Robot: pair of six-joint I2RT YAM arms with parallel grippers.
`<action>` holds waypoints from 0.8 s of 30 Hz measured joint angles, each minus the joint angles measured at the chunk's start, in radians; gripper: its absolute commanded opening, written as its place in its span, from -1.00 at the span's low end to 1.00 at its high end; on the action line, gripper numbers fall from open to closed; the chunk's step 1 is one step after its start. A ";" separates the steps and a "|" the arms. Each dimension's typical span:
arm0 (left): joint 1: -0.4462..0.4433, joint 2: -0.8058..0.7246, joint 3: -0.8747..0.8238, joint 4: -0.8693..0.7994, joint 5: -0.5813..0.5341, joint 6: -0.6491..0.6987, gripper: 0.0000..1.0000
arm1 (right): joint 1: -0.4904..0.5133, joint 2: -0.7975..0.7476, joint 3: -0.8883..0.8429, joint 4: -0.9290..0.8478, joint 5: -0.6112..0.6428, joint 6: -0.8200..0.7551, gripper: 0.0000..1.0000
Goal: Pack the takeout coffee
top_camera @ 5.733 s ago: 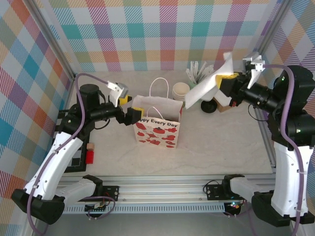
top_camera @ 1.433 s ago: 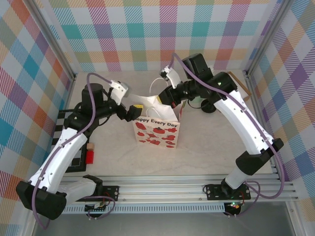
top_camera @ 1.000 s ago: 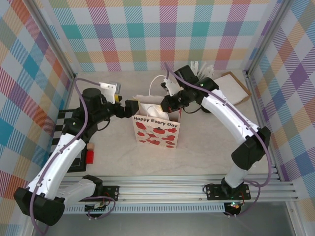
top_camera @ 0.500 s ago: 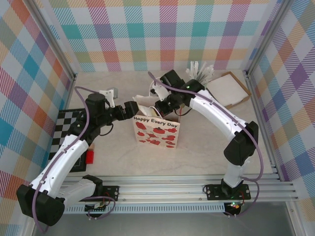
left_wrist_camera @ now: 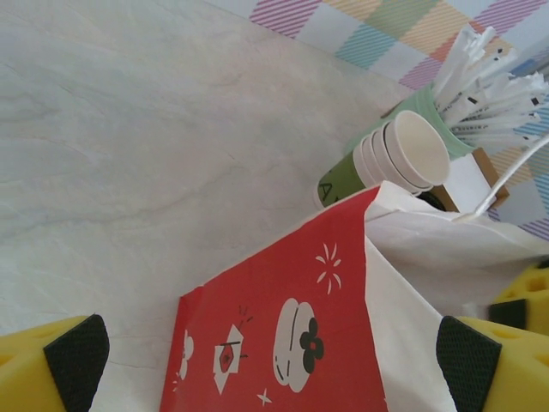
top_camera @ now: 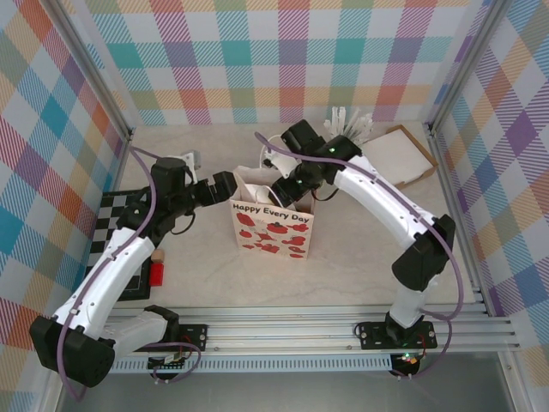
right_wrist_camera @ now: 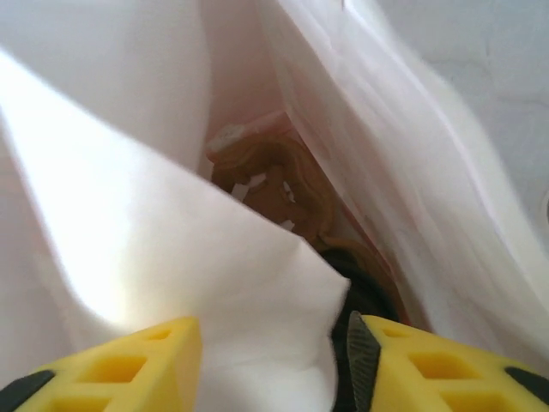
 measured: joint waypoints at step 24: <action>0.002 -0.082 -0.126 0.037 0.075 -0.086 1.00 | -0.278 -0.689 -0.765 0.429 -0.034 0.671 1.00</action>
